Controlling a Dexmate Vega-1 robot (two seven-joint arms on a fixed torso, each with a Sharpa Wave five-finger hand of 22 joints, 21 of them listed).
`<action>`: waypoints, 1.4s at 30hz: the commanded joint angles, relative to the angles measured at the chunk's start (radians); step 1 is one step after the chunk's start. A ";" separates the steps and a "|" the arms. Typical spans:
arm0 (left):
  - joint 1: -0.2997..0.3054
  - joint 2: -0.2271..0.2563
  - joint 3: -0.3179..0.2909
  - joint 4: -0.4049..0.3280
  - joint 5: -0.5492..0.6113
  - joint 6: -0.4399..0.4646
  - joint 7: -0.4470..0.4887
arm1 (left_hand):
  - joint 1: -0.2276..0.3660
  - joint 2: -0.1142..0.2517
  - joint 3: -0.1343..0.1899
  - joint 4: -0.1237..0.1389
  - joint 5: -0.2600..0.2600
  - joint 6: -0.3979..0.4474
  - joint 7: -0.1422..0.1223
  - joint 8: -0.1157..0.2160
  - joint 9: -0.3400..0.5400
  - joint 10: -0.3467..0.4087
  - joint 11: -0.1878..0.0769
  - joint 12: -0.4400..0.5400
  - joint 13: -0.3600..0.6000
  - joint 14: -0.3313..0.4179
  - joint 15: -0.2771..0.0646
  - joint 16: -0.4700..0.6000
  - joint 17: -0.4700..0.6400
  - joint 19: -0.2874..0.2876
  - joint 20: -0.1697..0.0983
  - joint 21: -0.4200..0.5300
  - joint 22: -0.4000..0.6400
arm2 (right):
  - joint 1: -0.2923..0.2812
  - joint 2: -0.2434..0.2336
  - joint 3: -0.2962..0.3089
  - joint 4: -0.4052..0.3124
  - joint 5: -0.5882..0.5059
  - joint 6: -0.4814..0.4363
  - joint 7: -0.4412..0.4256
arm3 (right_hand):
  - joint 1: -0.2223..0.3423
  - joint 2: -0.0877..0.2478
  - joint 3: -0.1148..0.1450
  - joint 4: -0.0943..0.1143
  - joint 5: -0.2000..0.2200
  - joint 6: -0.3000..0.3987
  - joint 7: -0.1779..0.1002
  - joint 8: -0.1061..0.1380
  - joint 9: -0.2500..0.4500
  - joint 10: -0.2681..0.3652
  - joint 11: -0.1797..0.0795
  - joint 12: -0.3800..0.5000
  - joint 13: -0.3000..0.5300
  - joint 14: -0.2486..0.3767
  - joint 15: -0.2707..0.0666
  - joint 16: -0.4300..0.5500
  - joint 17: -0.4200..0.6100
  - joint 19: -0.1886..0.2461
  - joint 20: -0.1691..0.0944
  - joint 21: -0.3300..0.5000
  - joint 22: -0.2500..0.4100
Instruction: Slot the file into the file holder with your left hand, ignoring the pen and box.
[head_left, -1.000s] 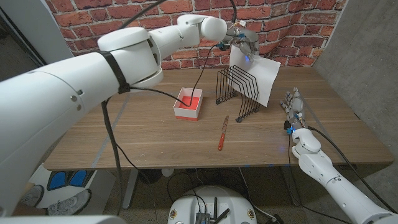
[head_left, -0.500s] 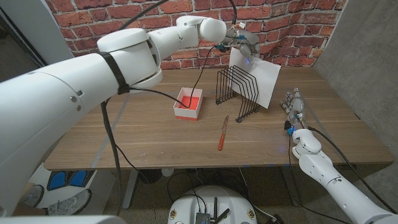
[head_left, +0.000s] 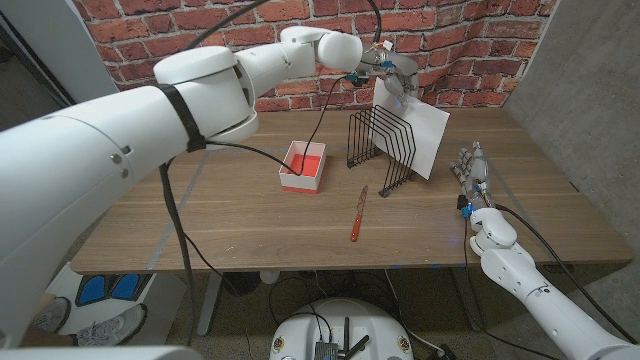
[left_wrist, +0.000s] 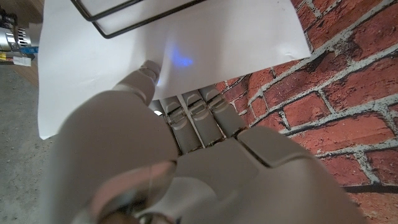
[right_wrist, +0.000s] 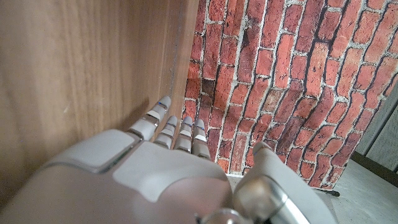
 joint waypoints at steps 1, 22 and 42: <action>-0.001 0.010 0.002 0.000 0.012 -0.030 0.007 | -0.002 0.001 -0.004 0.000 0.005 0.000 0.000 -0.005 0.000 0.023 -0.027 0.004 0.005 -0.009 -0.097 0.000 0.003 -0.006 -0.099 -0.001 -0.001 | -0.005 -0.002 0.000 -0.008 0.001 -0.003 -0.001 | -0.005 0.049 0.003 0.004 0.009 0.006 0.001 0.002 0.002 0.006 -0.005 0.003 0.004 0.003 -0.004 0.001 0.005 0.000 0.002 0.001 0.003; -0.013 0.016 0.011 0.000 0.024 -0.003 0.014 | -0.065 -0.013 -0.010 0.007 0.008 -0.123 0.013 -0.045 0.000 -0.108 -0.022 -0.034 -0.003 -0.099 -0.087 -0.011 -0.003 -0.063 -0.079 -0.026 -0.004 | 0.008 0.001 -0.005 0.000 0.000 -0.007 0.004 | -0.005 0.049 0.004 0.004 0.009 0.006 0.000 0.002 0.002 0.007 -0.005 0.003 0.004 0.005 -0.005 0.001 0.005 0.002 0.002 0.002 0.003; -0.030 0.000 0.025 0.000 0.025 0.072 -0.004 | -0.173 -0.089 -0.059 0.014 0.005 -0.272 0.014 -0.058 -0.011 -0.336 -0.015 -0.050 -0.021 -0.289 -0.048 -0.013 -0.003 -0.187 -0.060 -0.093 -0.010 | 0.027 0.007 -0.008 0.025 0.001 -0.005 0.012 | -0.004 0.049 0.004 0.003 0.009 0.006 0.000 0.002 0.002 0.006 -0.005 0.003 0.004 0.005 -0.003 0.000 0.004 0.003 0.006 0.002 0.004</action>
